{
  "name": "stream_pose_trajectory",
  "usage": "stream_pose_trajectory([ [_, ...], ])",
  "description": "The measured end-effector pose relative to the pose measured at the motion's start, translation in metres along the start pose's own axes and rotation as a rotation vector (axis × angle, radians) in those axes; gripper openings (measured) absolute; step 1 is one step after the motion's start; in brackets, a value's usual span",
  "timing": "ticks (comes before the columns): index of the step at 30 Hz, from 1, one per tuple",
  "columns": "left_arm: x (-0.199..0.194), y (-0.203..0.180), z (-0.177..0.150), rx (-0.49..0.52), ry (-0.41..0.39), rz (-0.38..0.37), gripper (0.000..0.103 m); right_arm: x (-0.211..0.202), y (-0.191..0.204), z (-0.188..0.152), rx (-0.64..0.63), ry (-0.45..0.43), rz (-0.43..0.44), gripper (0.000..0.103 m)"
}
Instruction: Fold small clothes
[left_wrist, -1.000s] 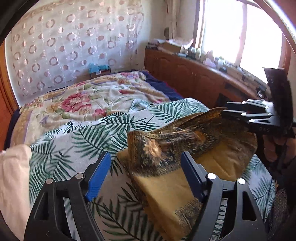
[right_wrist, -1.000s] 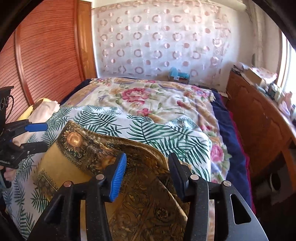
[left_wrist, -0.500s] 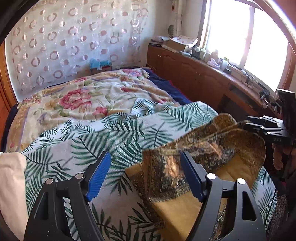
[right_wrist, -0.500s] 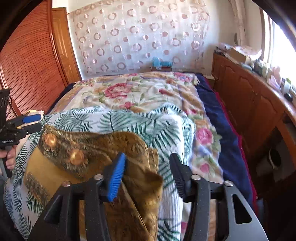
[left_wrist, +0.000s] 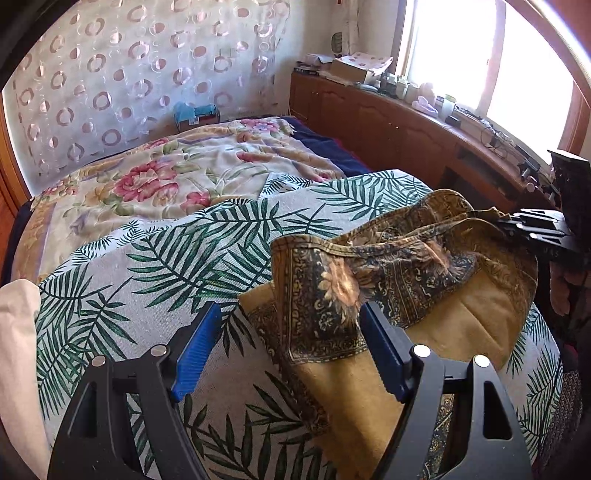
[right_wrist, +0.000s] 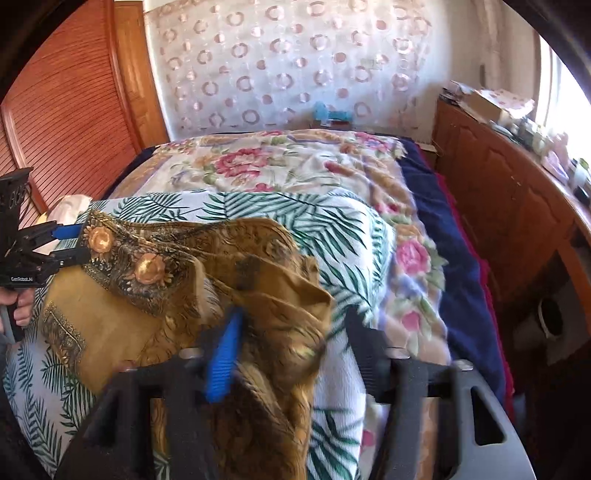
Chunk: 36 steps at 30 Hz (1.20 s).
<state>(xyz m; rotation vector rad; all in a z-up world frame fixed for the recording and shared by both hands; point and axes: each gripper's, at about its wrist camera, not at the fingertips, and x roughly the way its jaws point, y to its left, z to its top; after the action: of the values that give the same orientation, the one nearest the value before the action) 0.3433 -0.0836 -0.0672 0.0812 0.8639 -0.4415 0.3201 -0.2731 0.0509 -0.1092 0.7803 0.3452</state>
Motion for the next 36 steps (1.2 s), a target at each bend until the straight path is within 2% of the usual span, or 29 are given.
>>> stream_pose_trajectory([
  [2, 0.000, 0.000, 0.002, 0.003, -0.011, -0.004, 0.078, 0.001, 0.003, 0.008, -0.032, -0.025, -0.019, 0.009],
  [4, 0.000, -0.001, 0.005, 0.016, -0.031, -0.006, 0.068, 0.000, 0.007, 0.019, -0.050, -0.048, -0.026, 0.009],
  [6, 0.003, -0.002, 0.004, 0.017, -0.028, -0.019, 0.039, 0.005, 0.009, 0.024, -0.063, -0.047, -0.036, 0.009],
  [9, 0.014, -0.002, 0.001, 0.010, 0.009, -0.037, 0.013, 0.014, 0.011, 0.022, -0.061, -0.025, -0.076, 0.012],
  [11, 0.013, -0.004, -0.001, 0.023, -0.006, -0.028, 0.008, 0.006, 0.007, 0.020, -0.033, -0.041, -0.085, 0.026],
  [13, 0.007, -0.002, -0.003, 0.011, -0.036, -0.008, 0.008, -0.009, 0.003, 0.018, 0.006, -0.083, -0.093, 0.045],
  [14, 0.005, 0.001, -0.003, 0.001, -0.045, 0.000, 0.008, -0.018, 0.005, 0.017, 0.021, -0.104, -0.084, 0.049],
  [16, 0.006, 0.005, -0.004, -0.021, -0.031, -0.006, 0.008, -0.033, 0.010, 0.010, 0.033, -0.132, -0.058, 0.067],
  [18, 0.011, 0.007, -0.004, -0.034, -0.016, -0.015, 0.010, -0.036, 0.011, 0.004, 0.037, -0.128, -0.023, 0.076],
  [20, 0.017, 0.007, -0.004, -0.036, 0.004, 0.005, 0.019, -0.026, 0.013, -0.003, 0.038, -0.071, 0.009, 0.076],
  [22, 0.019, 0.011, -0.005, -0.048, 0.012, 0.016, 0.030, -0.007, 0.012, -0.008, 0.034, -0.012, -0.012, 0.076],
  [24, 0.021, 0.013, -0.006, -0.056, 0.017, 0.032, 0.046, 0.009, 0.010, -0.012, 0.040, 0.027, -0.039, 0.076],
  [32, 0.027, 0.017, -0.009, -0.060, 0.037, 0.014, 0.047, 0.038, -0.005, -0.010, 0.136, 0.045, 0.049, 0.076],
  [33, 0.028, 0.016, -0.009, -0.061, 0.036, 0.004, 0.047, 0.041, -0.006, -0.008, 0.127, 0.045, 0.051, 0.071],
  [34, 0.028, 0.016, -0.008, -0.058, 0.035, -0.007, 0.047, 0.038, -0.004, -0.009, 0.117, 0.043, 0.078, 0.053],
  [35, 0.028, 0.015, -0.008, -0.056, 0.035, -0.012, 0.040, 0.037, -0.004, -0.008, 0.117, 0.045, 0.114, 0.046],
  [36, 0.028, 0.015, -0.008, -0.059, 0.037, -0.029, 0.032, 0.035, -0.002, -0.009, 0.107, 0.044, 0.114, 0.042],
])
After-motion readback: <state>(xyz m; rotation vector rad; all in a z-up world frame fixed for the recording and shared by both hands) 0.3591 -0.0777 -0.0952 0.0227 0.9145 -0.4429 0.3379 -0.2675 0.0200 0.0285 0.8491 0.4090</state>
